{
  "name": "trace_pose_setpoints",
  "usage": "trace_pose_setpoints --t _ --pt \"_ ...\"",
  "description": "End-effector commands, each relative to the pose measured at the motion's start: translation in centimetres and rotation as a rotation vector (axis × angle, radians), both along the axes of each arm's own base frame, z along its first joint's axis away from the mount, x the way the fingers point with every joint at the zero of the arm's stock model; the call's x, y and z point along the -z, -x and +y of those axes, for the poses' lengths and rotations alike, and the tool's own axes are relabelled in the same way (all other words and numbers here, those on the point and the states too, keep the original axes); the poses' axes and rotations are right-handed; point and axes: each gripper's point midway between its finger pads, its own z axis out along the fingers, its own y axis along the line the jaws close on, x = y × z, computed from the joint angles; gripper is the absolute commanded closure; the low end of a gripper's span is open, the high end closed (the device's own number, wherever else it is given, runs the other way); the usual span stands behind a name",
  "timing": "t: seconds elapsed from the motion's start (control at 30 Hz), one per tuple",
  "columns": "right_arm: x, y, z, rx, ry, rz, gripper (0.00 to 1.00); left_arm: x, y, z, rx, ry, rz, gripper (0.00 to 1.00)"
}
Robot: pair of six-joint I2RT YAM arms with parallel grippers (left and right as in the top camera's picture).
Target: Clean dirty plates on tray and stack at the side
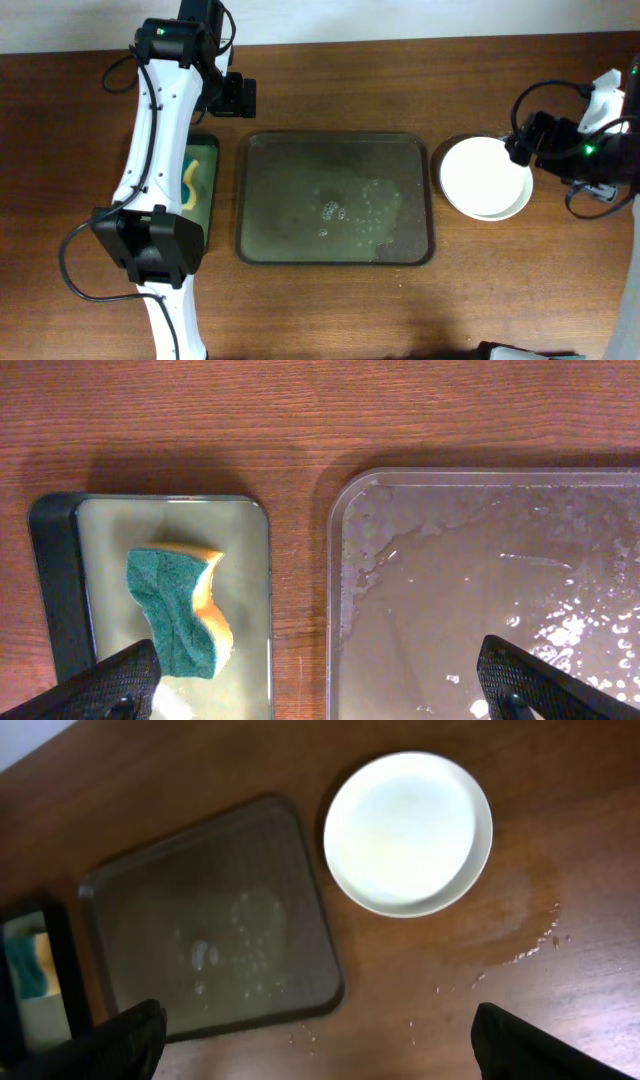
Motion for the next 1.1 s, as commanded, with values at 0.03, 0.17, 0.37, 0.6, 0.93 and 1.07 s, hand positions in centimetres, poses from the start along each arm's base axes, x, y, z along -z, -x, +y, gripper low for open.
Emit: trace_pose_setpoints --t 0.03,0.17,0.37,0.6,0.93,1.07 --pt "0.6 0.3 0.2 -0.007 -0.01 0.037 0.02 -0.8 0.1 -0.2 -0.005 0.013 -0.019 0.01" --pt "0.1 0.0 0.8 -0.061 0.018 -0.004 0.02 -0.8 0.1 -0.2 -0.006 0.013 -0.019 0.01" --pt "-4.6 0.4 5.6 -0.381 0.16 -0.266 0.02 -0.8 0.1 -0.2 -0.005 0.013 -0.019 0.01" --pt "-4.9 3.6 5.7 -0.368 0.198 -0.395 0.02 -0.8 0.1 -0.2 -0.005 0.013 -0.019 0.01" --pt "4.8 4.6 7.4 -0.385 0.298 -0.836 0.02 -0.8 0.1 -0.2 -0.005 0.013 -0.019 0.0" --pt "8.2 4.8 8.0 -0.375 0.315 -1.031 0.02 -0.8 0.1 -0.2 -0.005 0.013 -0.019 0.0"
